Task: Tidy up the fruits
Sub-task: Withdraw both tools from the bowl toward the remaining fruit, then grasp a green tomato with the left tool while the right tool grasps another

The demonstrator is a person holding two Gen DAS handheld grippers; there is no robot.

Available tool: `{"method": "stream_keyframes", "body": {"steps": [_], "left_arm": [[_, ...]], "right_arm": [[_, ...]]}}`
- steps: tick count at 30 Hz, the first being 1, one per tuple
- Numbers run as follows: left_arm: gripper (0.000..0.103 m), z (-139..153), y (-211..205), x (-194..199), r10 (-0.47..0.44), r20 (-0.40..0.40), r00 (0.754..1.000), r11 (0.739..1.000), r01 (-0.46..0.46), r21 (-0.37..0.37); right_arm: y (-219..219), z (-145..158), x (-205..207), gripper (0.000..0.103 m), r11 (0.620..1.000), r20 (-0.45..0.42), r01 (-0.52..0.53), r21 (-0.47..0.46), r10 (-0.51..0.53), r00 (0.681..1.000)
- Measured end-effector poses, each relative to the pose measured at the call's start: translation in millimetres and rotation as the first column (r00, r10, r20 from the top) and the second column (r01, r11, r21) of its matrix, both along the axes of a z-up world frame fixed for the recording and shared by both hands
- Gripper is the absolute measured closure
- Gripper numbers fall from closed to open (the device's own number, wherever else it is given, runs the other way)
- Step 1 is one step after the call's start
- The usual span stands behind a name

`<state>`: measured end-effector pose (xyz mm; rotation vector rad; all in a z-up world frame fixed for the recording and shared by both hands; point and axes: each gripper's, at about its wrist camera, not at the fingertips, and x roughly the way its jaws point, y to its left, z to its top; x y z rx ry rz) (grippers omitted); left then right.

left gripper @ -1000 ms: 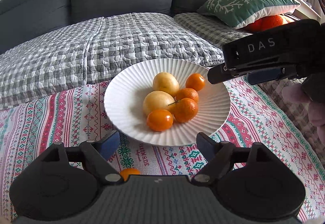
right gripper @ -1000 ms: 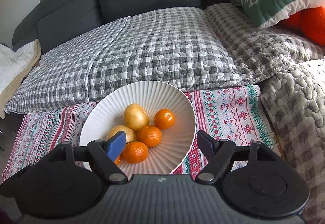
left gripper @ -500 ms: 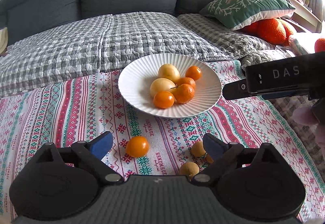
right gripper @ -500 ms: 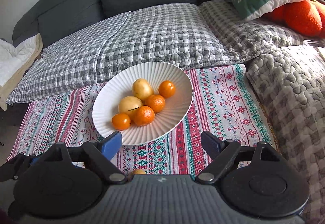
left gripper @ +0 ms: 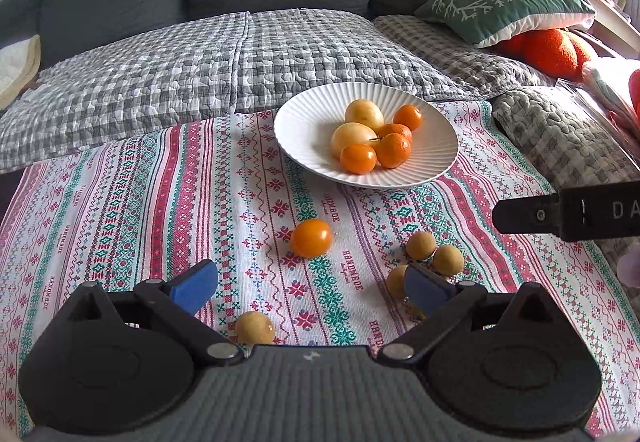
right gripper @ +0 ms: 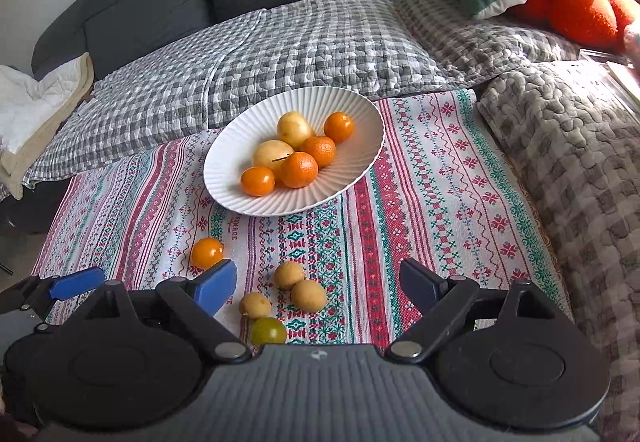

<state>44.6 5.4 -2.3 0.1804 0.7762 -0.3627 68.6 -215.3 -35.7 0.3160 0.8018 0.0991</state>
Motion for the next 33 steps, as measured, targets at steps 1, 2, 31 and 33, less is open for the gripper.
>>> {"method": "stream_keyframes", "body": {"steps": [1,2,31,33], "left_arm": [[0.006,-1,3,-2,0.001,0.001,1.0,1.0,-0.001,0.003],[0.006,-1,6,-3,0.002,0.0,1.0,1.0,-0.002,0.006],[0.012,-34,15,-32,-0.23,-0.016,0.973,0.97,0.231,0.079],[0.017,-34,10,-36,-0.262,-0.013,0.965,0.962,0.262,0.071]], "right_arm": [[2,-1,-3,0.013,1.0,-0.001,-0.004,-0.004,0.004,1.0],[3,-3,-5,0.013,1.0,-0.003,-0.008,-0.003,0.008,1.0],[21,-42,-9,0.006,0.995,-0.157,-0.073,-0.064,0.062,0.986],[22,-42,-8,0.006,0.996,-0.159,-0.072,-0.058,0.062,0.985]]}}
